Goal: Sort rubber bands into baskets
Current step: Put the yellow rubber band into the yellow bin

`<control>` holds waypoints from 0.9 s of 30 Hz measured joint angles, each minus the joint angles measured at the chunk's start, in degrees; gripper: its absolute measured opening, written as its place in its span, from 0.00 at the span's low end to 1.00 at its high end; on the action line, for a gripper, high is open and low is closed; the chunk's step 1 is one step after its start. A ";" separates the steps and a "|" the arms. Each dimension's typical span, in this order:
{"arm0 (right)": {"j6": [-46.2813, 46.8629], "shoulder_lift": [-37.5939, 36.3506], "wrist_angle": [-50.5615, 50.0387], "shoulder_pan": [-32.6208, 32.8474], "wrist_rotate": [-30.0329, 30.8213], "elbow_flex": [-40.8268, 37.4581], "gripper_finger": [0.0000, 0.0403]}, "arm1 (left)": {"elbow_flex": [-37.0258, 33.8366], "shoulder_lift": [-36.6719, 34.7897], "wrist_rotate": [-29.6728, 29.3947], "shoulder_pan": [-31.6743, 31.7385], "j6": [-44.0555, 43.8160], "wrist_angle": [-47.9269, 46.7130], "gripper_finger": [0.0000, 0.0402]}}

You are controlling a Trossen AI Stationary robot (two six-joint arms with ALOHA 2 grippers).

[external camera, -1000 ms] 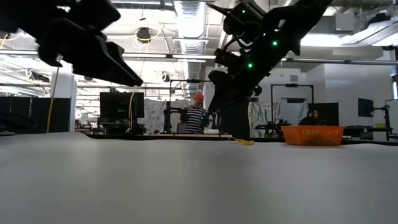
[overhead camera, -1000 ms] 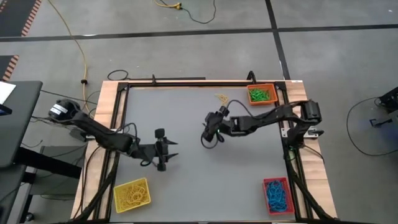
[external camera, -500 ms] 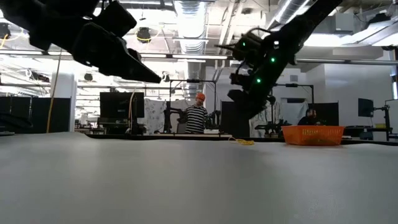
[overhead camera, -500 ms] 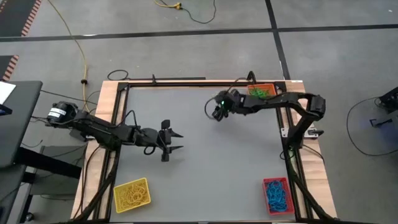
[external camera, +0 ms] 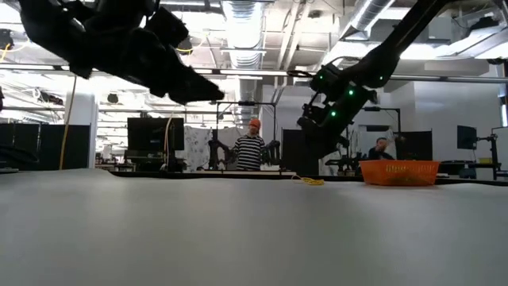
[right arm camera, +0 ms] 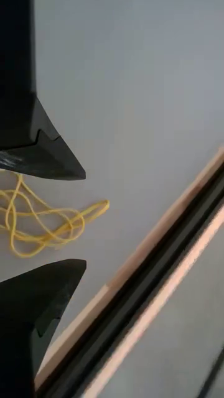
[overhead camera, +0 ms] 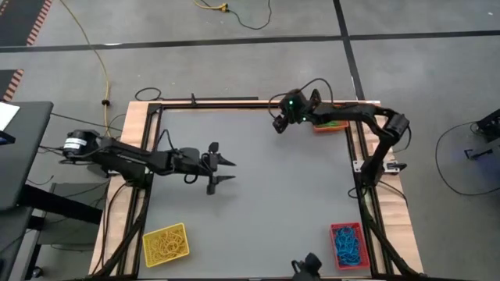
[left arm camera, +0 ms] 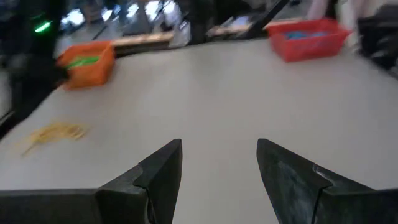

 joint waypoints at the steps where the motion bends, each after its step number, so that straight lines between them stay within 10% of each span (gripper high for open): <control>1: -0.28 0.44 0.84 -0.40 -0.99 0.04 0.62 | 0.08 1.74 1.14 -0.02 -0.19 2.78 0.49; 13: -4.63 9.97 -7.37 -1.23 -1.95 11.69 0.62 | 4.32 23.59 4.03 0.26 -5.32 14.63 0.49; 27: -7.18 16.31 -15.37 -2.00 1.06 17.68 0.55 | 5.16 24.92 6.19 0.20 -5.79 14.34 0.49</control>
